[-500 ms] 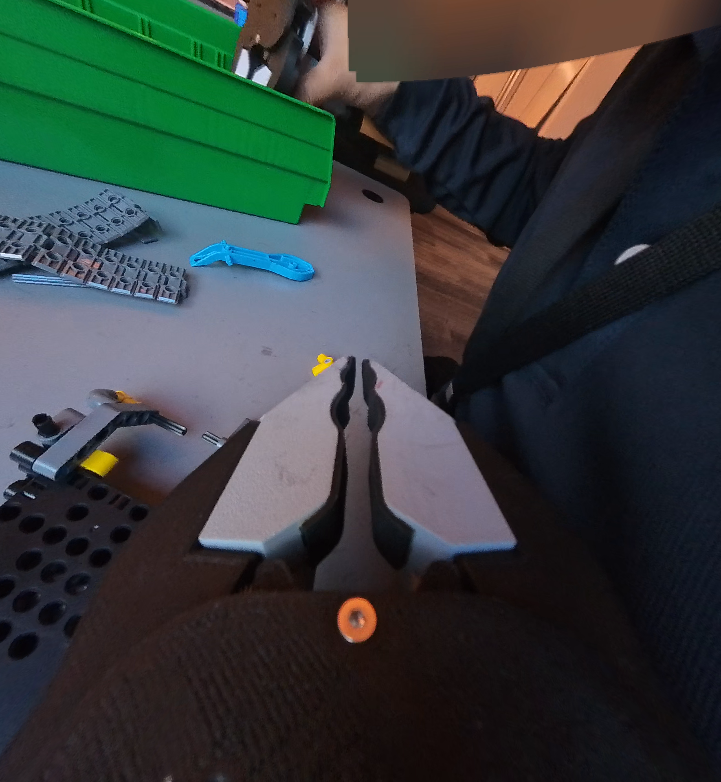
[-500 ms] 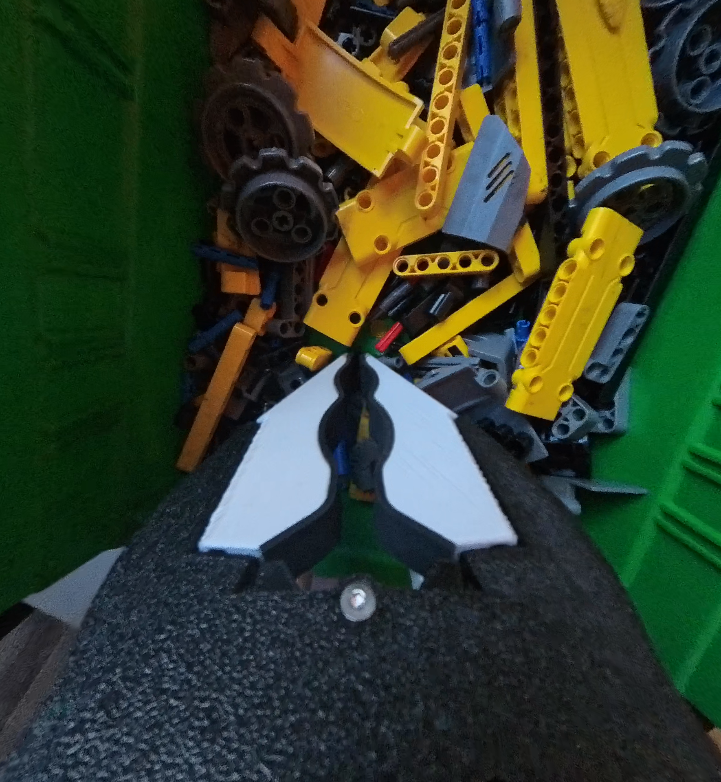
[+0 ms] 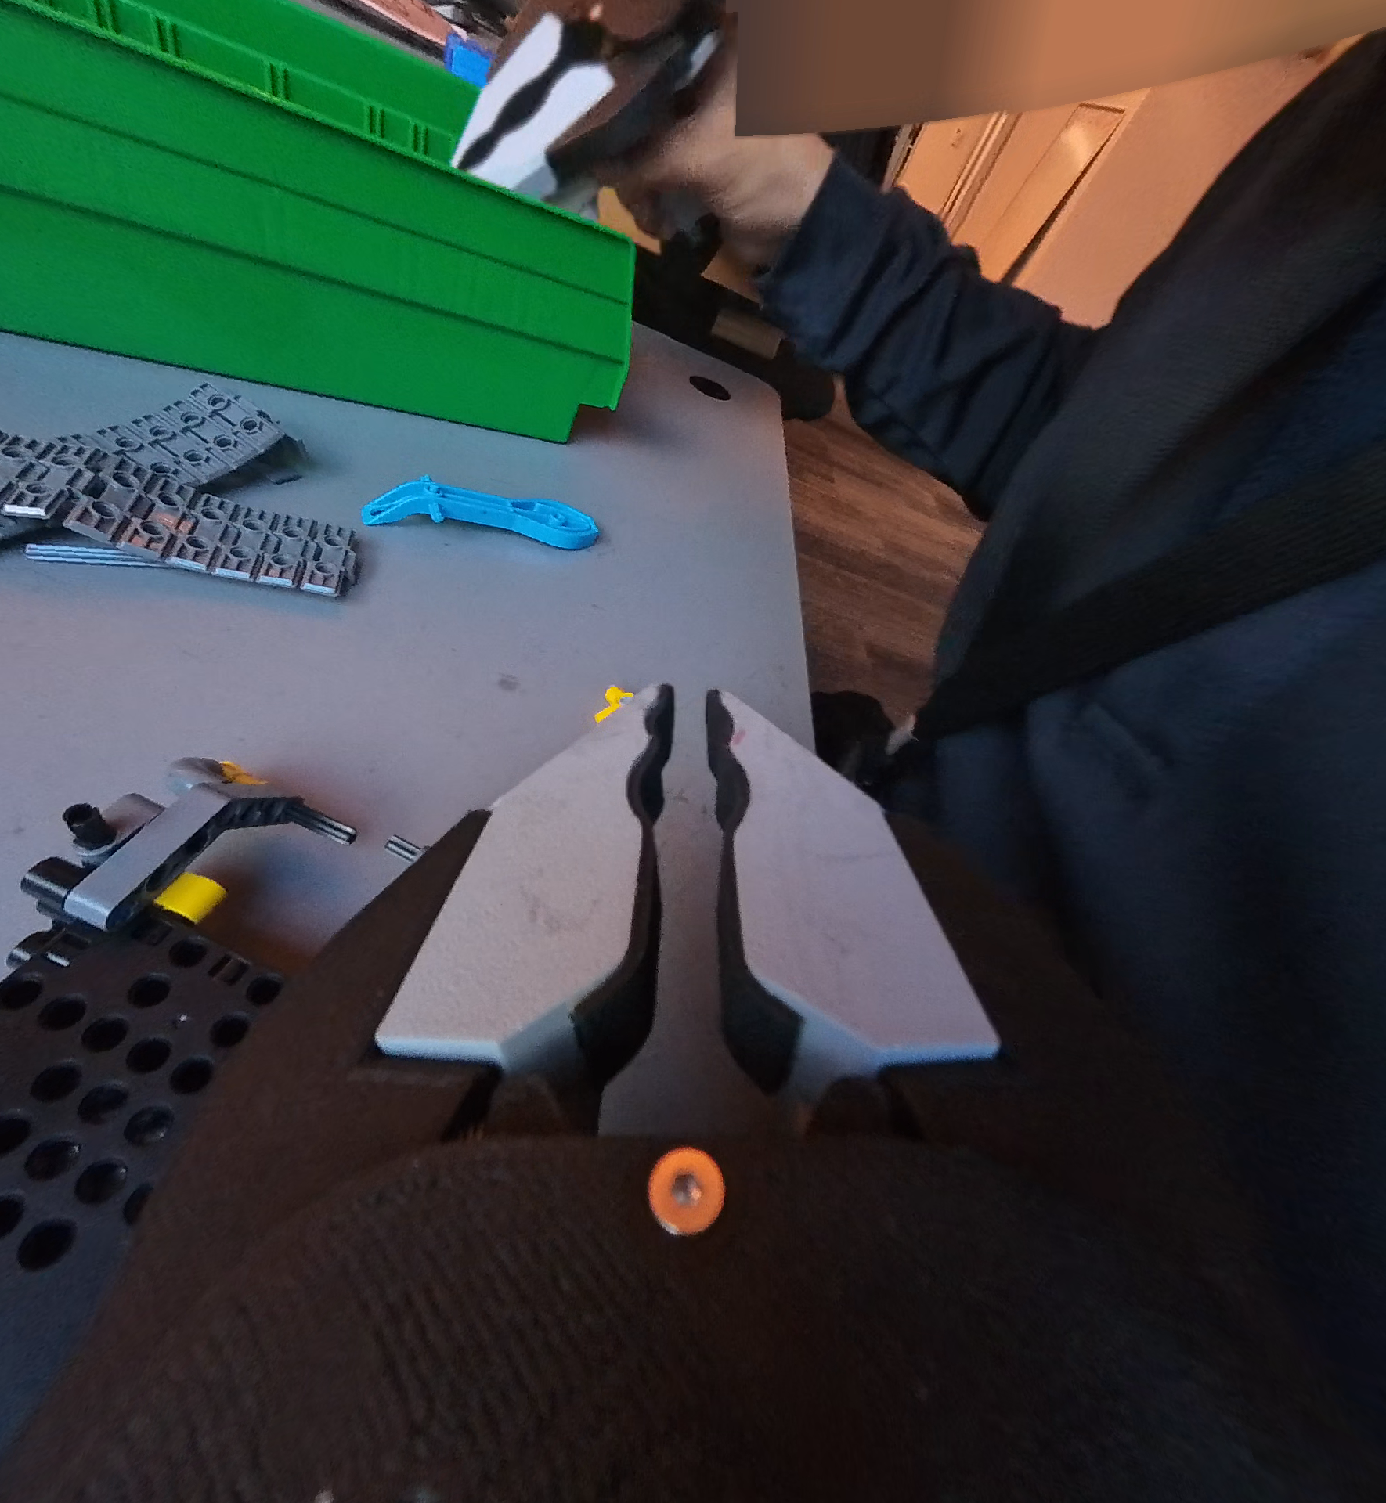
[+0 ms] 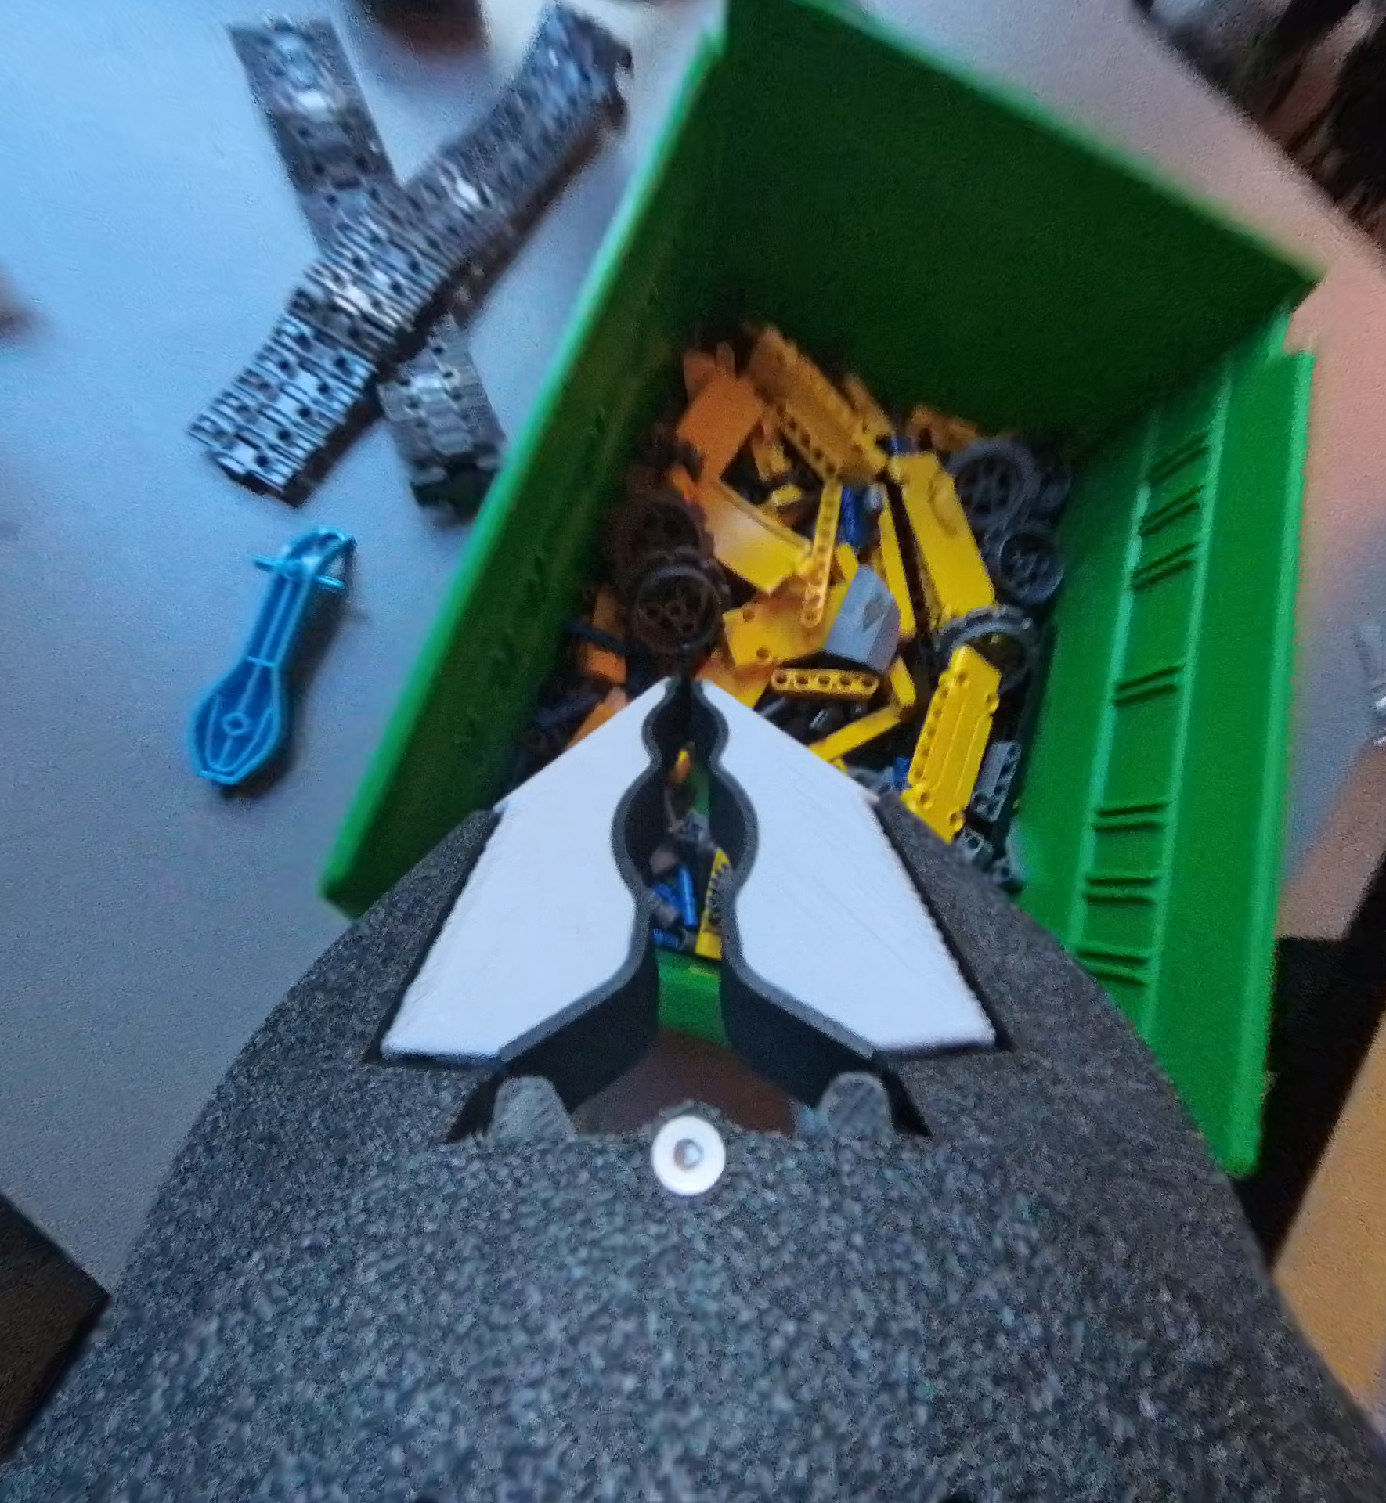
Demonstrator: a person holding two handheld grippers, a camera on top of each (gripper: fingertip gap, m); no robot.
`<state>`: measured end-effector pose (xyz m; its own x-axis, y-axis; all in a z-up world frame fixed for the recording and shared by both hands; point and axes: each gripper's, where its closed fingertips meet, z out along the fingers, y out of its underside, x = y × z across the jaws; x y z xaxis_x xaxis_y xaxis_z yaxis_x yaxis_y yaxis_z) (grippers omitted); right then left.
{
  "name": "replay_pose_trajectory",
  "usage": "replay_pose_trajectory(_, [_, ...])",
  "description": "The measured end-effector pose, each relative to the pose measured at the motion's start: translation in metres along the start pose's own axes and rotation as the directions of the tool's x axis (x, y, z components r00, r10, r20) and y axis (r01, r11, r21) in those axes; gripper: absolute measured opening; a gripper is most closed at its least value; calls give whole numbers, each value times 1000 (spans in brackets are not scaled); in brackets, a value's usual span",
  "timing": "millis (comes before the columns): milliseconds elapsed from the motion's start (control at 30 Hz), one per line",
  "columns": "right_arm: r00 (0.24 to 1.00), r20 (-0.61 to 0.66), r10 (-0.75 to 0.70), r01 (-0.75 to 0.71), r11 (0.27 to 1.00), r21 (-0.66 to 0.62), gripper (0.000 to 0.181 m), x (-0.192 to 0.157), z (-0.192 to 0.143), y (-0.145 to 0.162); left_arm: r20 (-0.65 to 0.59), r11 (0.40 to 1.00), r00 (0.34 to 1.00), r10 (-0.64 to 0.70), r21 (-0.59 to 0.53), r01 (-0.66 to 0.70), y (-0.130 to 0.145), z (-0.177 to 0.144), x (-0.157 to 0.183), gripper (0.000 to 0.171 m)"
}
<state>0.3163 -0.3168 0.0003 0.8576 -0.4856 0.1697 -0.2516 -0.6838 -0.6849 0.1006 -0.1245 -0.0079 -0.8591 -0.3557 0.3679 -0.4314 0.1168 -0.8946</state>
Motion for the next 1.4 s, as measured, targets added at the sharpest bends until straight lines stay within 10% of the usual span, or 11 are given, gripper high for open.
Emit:
replay_pose_trajectory(200, [947,-149,-286,319,897,305,0,-66,-60,-65,33,997,997,65,-36,-64,-3,7,4,11])
replay_pose_trajectory(567, [912,197,-359,273,892,359,0,-226,-21,-69,-75,900,928,365,-227,-373,-47,41,4,1])
replay_pose_trajectory(1400, [876,347,-335,268,936,227,0,-246,13,-39,-284,839,914,289,-385,-385,-8,46,0,0])
